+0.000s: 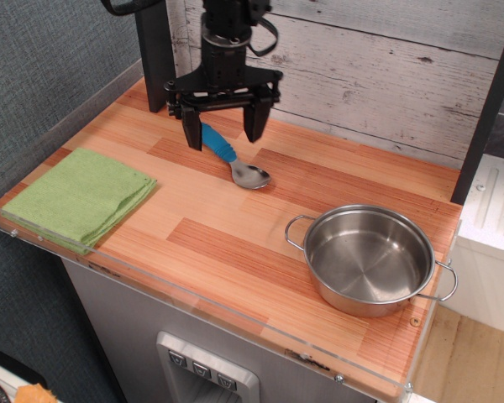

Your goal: PICK UP THE SPOON ANDPUT ON THE TOWEL

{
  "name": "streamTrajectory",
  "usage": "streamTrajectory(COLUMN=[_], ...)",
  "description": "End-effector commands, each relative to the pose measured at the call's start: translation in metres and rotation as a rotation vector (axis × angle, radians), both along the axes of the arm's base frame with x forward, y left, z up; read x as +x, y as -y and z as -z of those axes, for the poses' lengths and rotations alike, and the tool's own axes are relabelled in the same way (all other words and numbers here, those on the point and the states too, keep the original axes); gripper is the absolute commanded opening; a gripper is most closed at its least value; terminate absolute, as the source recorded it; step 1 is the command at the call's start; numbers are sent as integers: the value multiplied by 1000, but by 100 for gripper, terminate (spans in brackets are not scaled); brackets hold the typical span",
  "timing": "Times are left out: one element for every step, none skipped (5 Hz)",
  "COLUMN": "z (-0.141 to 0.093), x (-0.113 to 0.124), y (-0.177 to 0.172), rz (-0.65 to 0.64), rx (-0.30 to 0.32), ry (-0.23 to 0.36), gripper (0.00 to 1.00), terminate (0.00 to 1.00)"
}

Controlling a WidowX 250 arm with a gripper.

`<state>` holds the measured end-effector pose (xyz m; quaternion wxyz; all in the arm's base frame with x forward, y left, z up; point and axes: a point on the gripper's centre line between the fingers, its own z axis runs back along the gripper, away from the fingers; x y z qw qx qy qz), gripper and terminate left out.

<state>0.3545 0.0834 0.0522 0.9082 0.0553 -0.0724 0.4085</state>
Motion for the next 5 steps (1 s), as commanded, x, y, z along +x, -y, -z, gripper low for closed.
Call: streamTrajectory(z=[2, 11, 20, 25, 29], x=[23, 25, 27, 27, 25], y=[-13, -15, -18, -19, -21], rz=[-143, -153, -171, -195, -196], rx=[11, 19, -4, -24, -48], ry=[75, 49, 38, 34, 30], gripper=[100, 100, 100, 100, 100], terminate=[0, 0, 0, 0, 0])
